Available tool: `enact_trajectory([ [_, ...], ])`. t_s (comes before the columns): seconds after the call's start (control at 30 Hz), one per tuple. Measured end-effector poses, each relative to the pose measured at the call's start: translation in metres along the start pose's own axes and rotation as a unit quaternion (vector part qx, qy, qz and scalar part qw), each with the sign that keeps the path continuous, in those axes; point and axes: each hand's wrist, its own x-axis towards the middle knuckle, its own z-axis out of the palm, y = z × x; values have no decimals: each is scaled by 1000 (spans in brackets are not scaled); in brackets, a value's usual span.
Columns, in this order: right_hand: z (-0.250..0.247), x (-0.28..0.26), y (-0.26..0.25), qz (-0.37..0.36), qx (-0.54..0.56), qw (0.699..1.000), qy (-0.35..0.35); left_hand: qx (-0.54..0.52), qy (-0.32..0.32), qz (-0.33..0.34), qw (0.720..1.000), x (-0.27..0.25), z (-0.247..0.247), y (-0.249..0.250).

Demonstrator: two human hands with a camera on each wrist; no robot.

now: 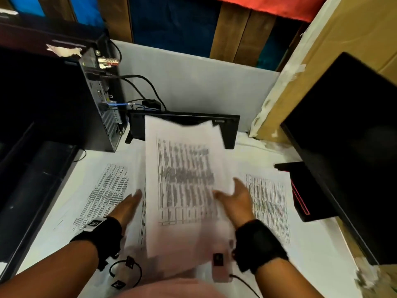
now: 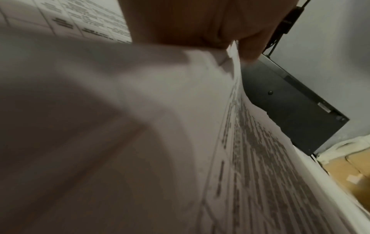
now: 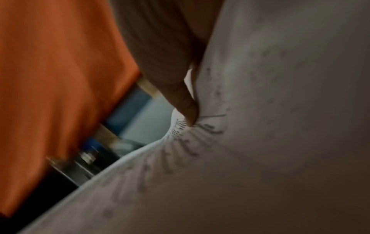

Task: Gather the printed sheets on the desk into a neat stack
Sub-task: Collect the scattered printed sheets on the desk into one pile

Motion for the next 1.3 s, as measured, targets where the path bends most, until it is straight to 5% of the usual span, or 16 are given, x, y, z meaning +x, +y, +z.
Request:
enact_trajectory([
  [0.2, 52, -1, 75, 100, -91, 983, -124, -13, -82, -6, 997, -13, 4, 3],
  [0.3, 50, 5, 89, 109, -95, 972, -184, 104, -4, 18, 994, 12, -1, -13],
  [0.4, 3, 19, 99, 165, -40, 985, 4, 139, 19, 29, 990, 29, -6, -26],
  [0.5, -70, 31, 118, 252, -227, 917, 210, 136, 23, 29, 990, 31, -5, -29],
  [0.57, -105, 30, 130, 315, -303, 872, 220, 136, 21, 31, 990, 33, -5, -29],
  [0.63, -125, 29, 139, 338, -337, 861, 176, 134, 21, 29, 990, 37, -6, -32],
  [0.87, -119, 57, 148, 312, -59, 944, 92, 105, 17, 10, 994, 44, -8, -35],
  [0.93, -107, 54, 139, 298, -116, 945, 70, 105, 21, 5, 994, 45, -9, -36],
  [1.03, -96, 50, 119, 268, -313, 907, 88, 115, 24, 7, 993, 52, -12, -40],
  [1.3, -81, 40, 102, 320, -124, 938, 55, 86, 12, 5, 996, 43, -10, -39],
])
